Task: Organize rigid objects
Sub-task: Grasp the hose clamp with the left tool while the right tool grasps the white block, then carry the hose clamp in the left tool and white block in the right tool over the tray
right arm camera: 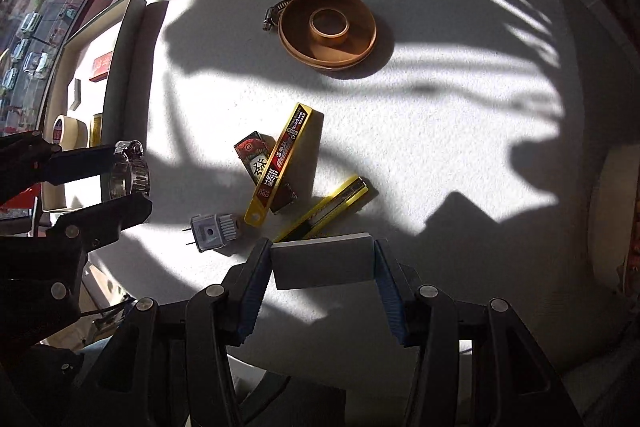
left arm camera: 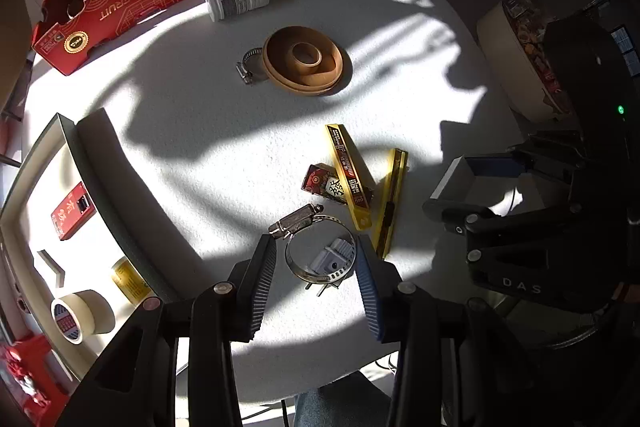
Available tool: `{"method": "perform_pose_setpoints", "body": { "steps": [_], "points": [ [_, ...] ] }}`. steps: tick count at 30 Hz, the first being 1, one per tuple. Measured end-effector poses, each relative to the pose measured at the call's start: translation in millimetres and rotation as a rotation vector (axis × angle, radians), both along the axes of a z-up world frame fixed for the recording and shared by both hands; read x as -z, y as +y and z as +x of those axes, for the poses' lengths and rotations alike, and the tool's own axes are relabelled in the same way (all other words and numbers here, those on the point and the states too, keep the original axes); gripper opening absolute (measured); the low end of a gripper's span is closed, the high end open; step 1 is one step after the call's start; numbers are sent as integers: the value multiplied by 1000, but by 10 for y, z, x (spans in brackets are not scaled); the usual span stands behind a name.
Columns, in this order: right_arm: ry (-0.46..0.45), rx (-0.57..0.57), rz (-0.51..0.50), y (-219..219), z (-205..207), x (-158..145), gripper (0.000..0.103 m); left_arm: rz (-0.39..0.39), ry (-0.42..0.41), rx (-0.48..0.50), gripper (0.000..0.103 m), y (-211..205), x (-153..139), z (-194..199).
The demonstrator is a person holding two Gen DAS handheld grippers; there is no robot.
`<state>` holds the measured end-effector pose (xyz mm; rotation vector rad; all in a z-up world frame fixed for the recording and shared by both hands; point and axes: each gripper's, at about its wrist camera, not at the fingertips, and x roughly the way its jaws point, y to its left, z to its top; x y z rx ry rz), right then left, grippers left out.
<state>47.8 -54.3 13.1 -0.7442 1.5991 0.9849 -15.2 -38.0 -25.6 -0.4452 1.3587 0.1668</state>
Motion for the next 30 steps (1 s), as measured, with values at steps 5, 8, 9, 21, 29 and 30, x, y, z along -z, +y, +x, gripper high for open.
{"method": "perform_pose_setpoints", "body": {
  "steps": [5, 8, 9, 21, 29, 30],
  "points": [
    [-12, 1, 20, 26, -12, -136, 52, 17, -30, 16, 43, 48, -110, -6],
    [-13, -11, 28, 123, -65, -126, 52, 25, -33, 14, 43, 80, -147, -31],
    [-14, -18, 29, 104, -65, -162, 52, 27, -36, 11, 43, 92, -152, -33],
    [-42, -79, 33, 267, -144, -234, 52, 27, -64, -80, 43, 285, -209, -211],
    [-57, -138, 32, 367, -282, -276, 52, 22, -81, -142, 43, 395, -232, -360],
    [-61, -146, 32, 379, -299, -285, 52, 22, -85, -150, 43, 410, -238, -378]
  ]
}}
